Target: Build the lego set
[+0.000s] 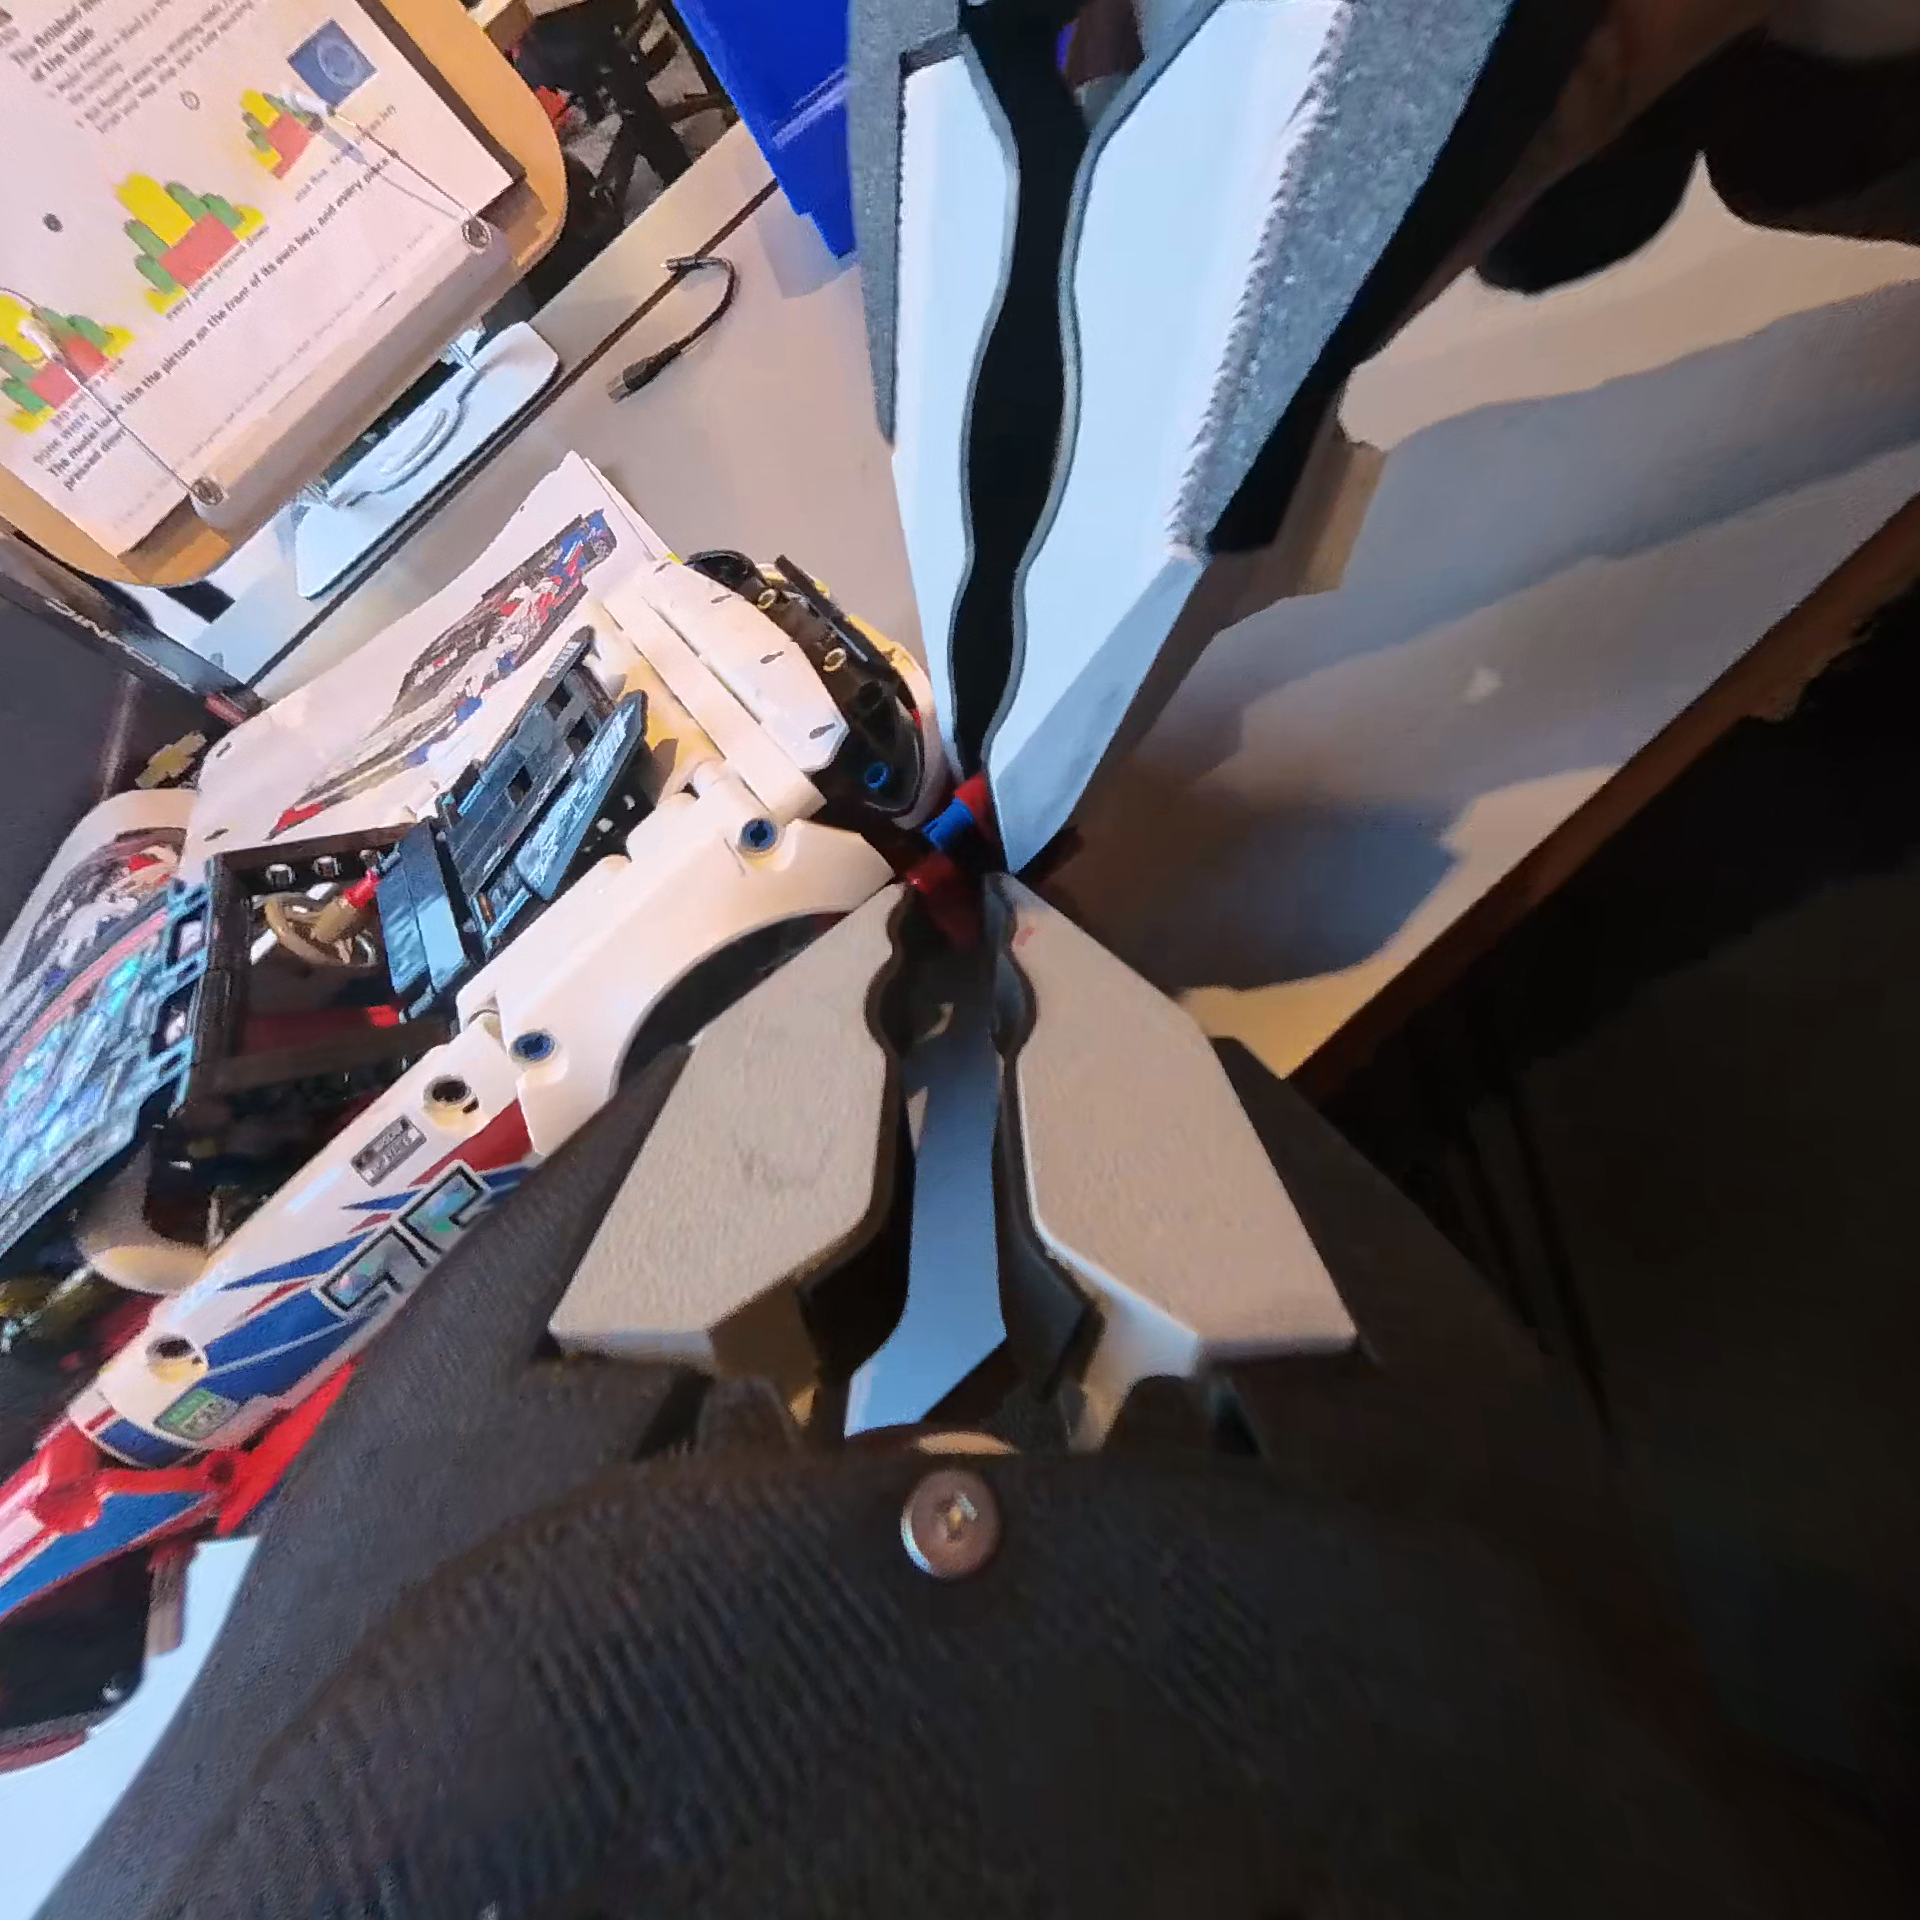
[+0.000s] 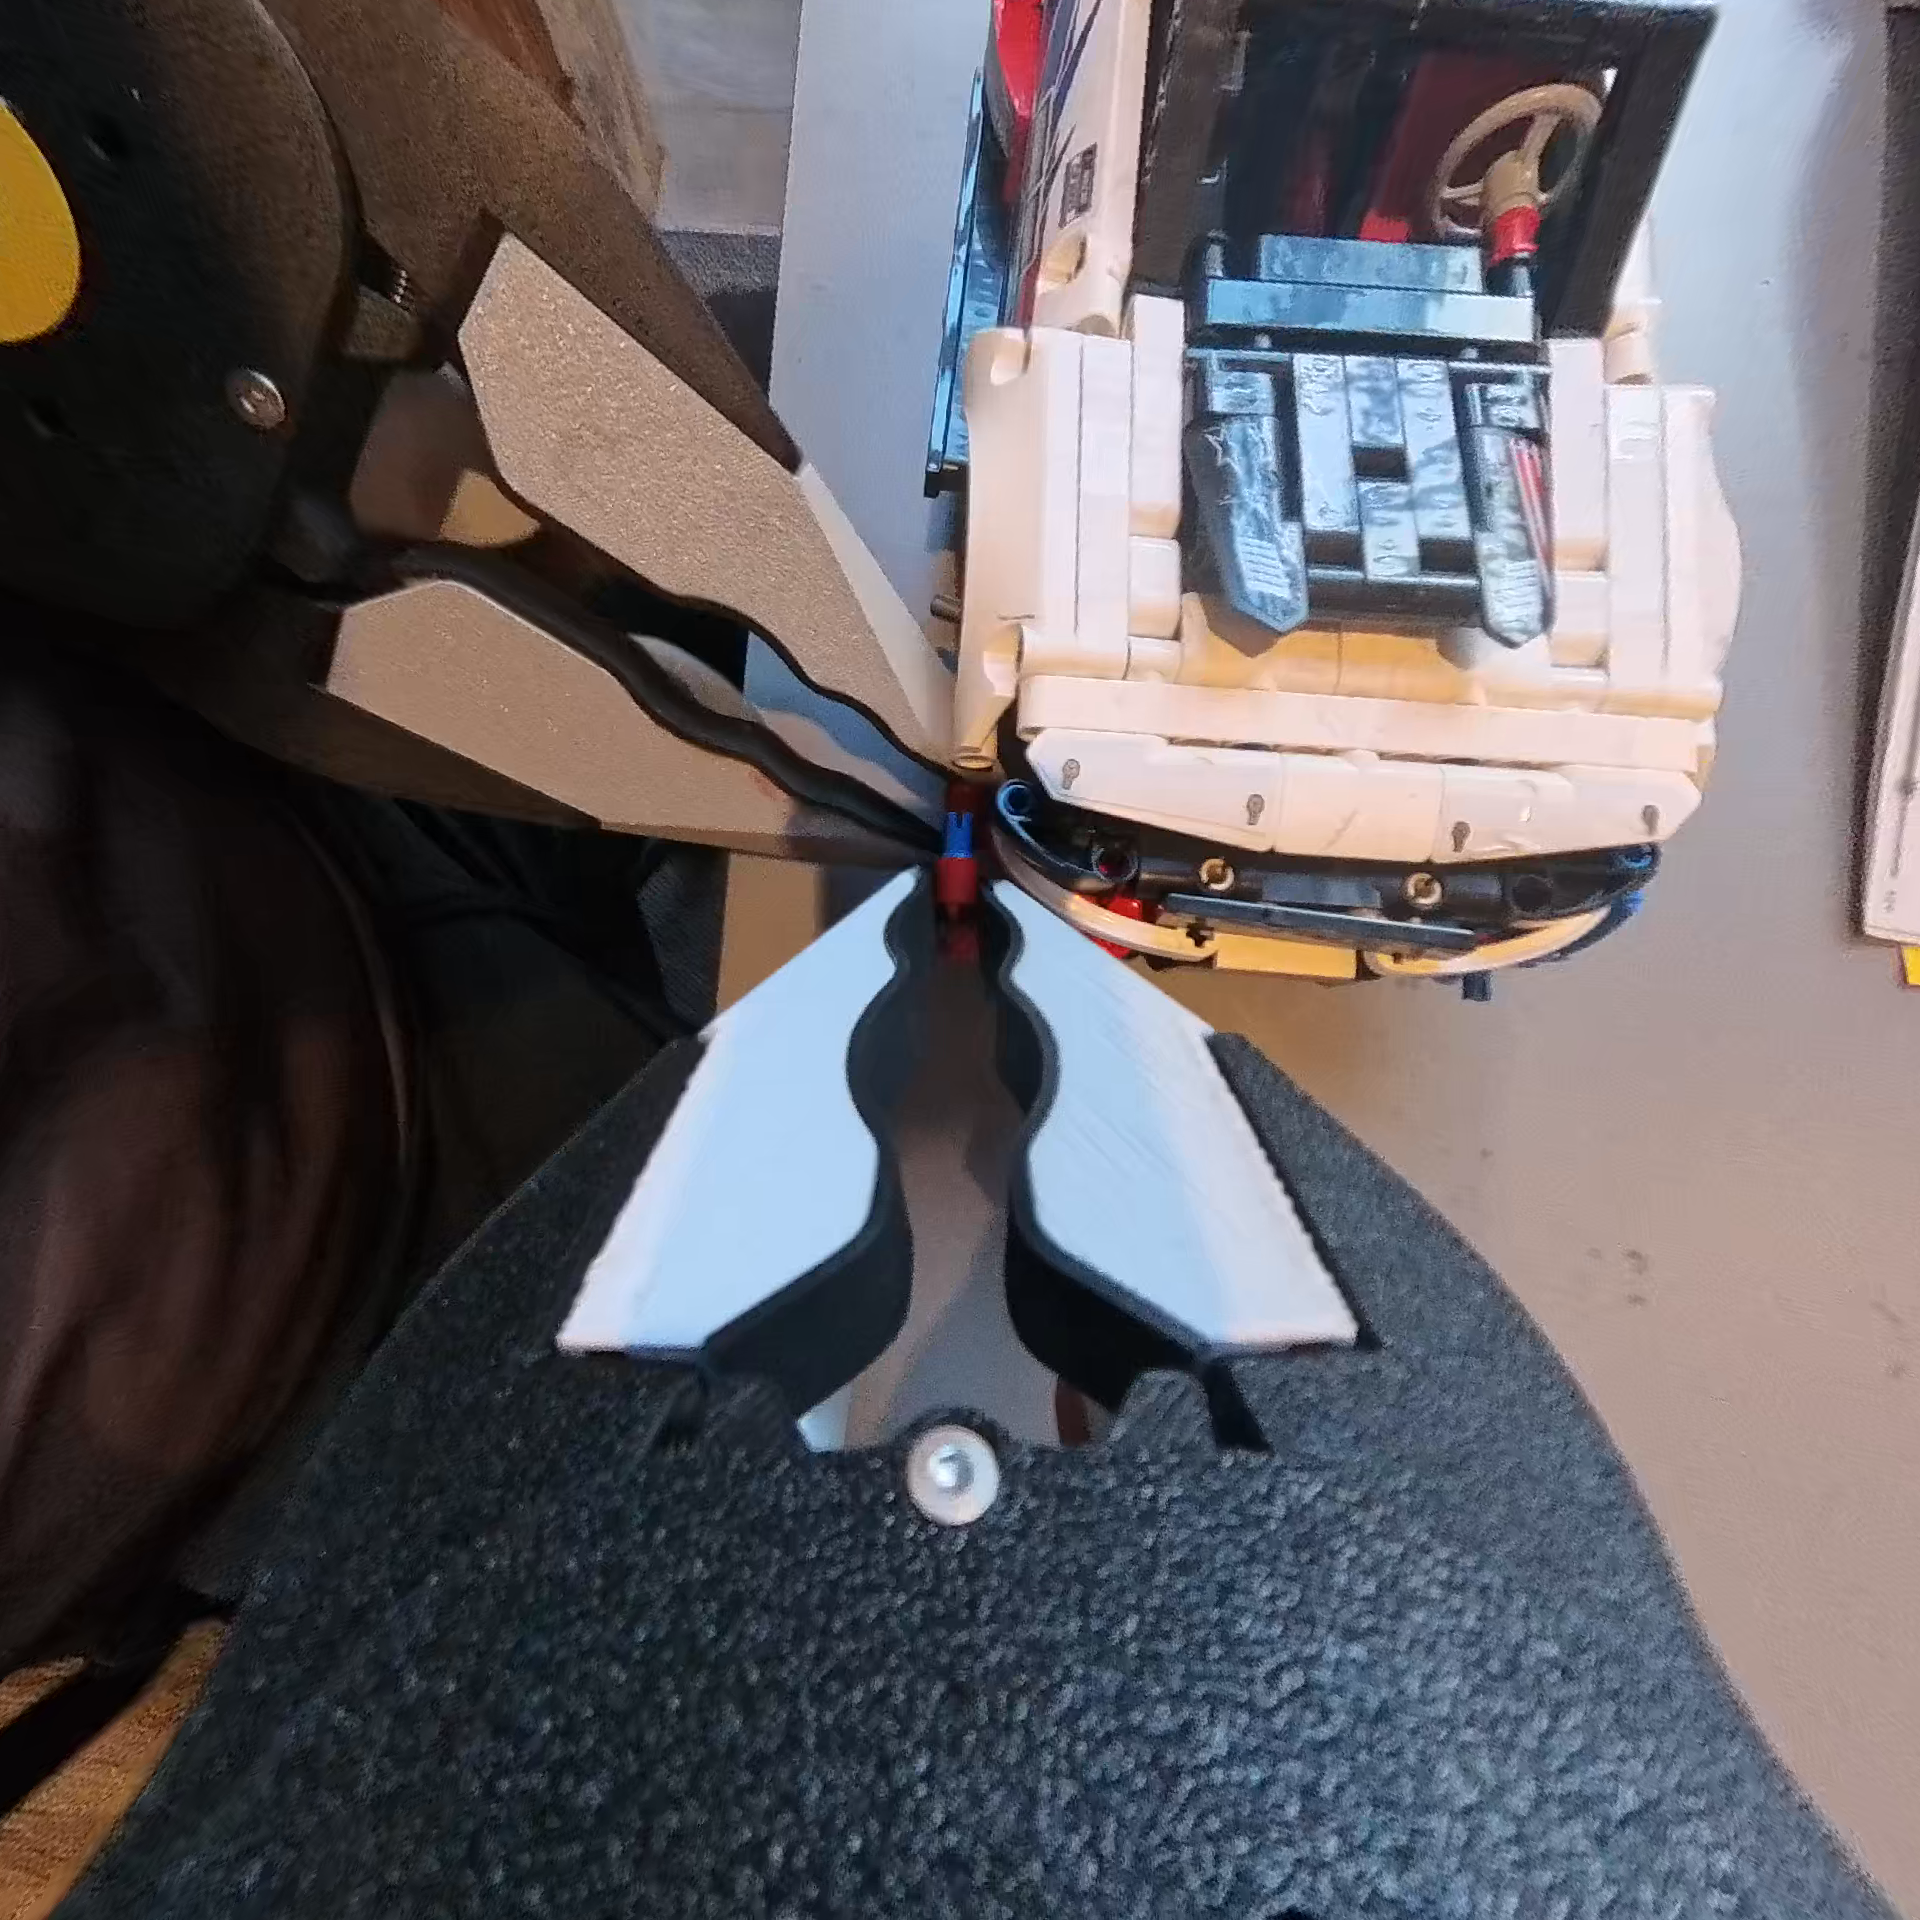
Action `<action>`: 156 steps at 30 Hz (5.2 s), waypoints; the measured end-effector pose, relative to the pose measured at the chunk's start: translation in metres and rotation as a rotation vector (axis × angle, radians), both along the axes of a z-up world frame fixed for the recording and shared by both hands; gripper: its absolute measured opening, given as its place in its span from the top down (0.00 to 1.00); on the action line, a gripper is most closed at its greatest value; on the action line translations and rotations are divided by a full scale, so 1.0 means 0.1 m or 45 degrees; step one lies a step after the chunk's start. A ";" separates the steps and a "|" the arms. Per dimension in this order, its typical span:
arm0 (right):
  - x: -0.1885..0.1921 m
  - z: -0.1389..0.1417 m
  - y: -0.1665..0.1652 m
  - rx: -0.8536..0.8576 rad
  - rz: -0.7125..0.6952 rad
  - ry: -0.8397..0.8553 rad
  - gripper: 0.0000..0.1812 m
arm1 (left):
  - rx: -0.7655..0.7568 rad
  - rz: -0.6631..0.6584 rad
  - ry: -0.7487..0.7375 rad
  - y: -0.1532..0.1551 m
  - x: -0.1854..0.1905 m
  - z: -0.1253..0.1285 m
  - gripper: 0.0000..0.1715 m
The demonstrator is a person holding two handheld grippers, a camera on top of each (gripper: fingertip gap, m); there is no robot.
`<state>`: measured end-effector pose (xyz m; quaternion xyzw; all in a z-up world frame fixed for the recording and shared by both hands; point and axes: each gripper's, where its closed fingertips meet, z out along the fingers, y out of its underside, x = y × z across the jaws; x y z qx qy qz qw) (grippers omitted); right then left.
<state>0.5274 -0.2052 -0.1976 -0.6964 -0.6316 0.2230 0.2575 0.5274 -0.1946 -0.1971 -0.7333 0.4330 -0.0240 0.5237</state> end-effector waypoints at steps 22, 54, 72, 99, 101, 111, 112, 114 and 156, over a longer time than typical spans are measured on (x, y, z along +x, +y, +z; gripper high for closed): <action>0.24 0.06 0.02 -0.005 -0.141 0.276 0.92 | -0.133 -0.015 -0.313 0.02 -0.05 0.08 0.95; 0.07 0.18 0.79 -0.382 -0.271 0.339 0.43 | -0.693 0.102 -0.673 1.29 -2.66 0.50 0.52; -0.03 0.18 0.62 -0.062 -0.149 0.333 0.42 | -0.698 -0.200 -0.802 0.93 -2.31 0.33 0.71; -0.15 -0.02 0.65 -0.078 -0.142 0.300 0.28 | -0.639 -0.230 -0.818 0.82 -2.37 0.34 0.76; -0.15 -0.02 0.65 -0.068 -0.143 0.300 0.28 | -0.666 -0.238 -0.834 0.81 -2.37 0.35 0.76; -0.17 0.01 0.67 -0.065 -0.141 0.411 0.28 | -1.026 -0.119 -0.792 0.87 -2.26 0.25 0.64; -0.17 0.01 0.67 -0.060 -0.138 0.423 0.28 | -1.008 -0.118 -0.763 0.87 -2.26 0.26 0.65; -0.17 0.02 0.67 -0.045 -0.134 0.427 0.29 | -0.946 -0.101 -0.718 0.89 -2.28 0.30 0.69; 0.37 0.32 0.50 0.014 -0.185 0.480 0.40 | -0.807 0.002 -0.970 0.71 -2.37 0.50 0.67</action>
